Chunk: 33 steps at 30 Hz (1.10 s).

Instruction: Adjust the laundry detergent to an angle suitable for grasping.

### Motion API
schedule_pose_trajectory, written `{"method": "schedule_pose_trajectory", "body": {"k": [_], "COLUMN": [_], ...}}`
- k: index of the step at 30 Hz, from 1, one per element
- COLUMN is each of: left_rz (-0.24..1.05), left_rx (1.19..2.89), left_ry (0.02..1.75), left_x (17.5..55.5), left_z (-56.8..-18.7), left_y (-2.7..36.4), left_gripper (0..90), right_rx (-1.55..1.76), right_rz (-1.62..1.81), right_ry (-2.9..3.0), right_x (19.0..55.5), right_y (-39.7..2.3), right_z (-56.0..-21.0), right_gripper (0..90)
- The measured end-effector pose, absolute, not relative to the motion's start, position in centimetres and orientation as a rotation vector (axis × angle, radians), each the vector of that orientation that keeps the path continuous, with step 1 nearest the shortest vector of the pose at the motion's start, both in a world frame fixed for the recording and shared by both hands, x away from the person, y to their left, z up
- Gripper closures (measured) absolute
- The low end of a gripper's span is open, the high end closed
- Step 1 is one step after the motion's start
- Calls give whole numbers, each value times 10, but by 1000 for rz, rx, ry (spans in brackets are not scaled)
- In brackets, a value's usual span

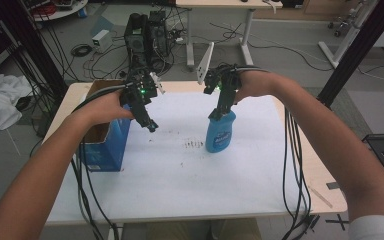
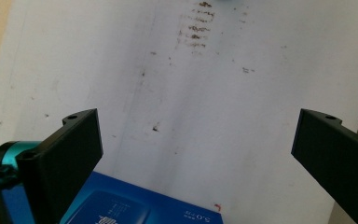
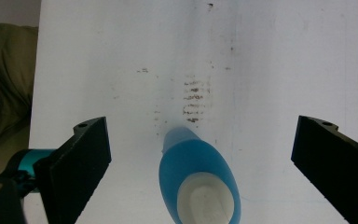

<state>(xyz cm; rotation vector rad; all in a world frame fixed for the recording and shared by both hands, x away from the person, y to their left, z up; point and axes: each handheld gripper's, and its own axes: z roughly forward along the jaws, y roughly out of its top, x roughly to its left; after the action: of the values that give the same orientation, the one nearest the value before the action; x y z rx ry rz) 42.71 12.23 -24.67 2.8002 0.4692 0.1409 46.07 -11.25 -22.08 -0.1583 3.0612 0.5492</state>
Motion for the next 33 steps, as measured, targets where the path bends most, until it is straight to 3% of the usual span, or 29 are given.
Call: {"method": "schedule_pose_trajectory", "body": {"k": [17, 18, 33], "left_rz": [155, 153, 161], "left_rx": [2748, 2861, 2792], "left_ry": [530, 422, 447], "left_x": [424, 429, 426], "left_z": [-250, -243, -249], "left_y": [115, 117, 114], "left_gripper": [17, 17, 17], "right_rx": [-91, -113, 3], "right_rz": [582, 568, 539], "right_ry": [3048, 3044, 3041], "right_x": [455, 455, 450], "right_y": [-131, -134, -180], "right_z": [-211, -210, -211], "right_gripper": [35, 35, 35]}}
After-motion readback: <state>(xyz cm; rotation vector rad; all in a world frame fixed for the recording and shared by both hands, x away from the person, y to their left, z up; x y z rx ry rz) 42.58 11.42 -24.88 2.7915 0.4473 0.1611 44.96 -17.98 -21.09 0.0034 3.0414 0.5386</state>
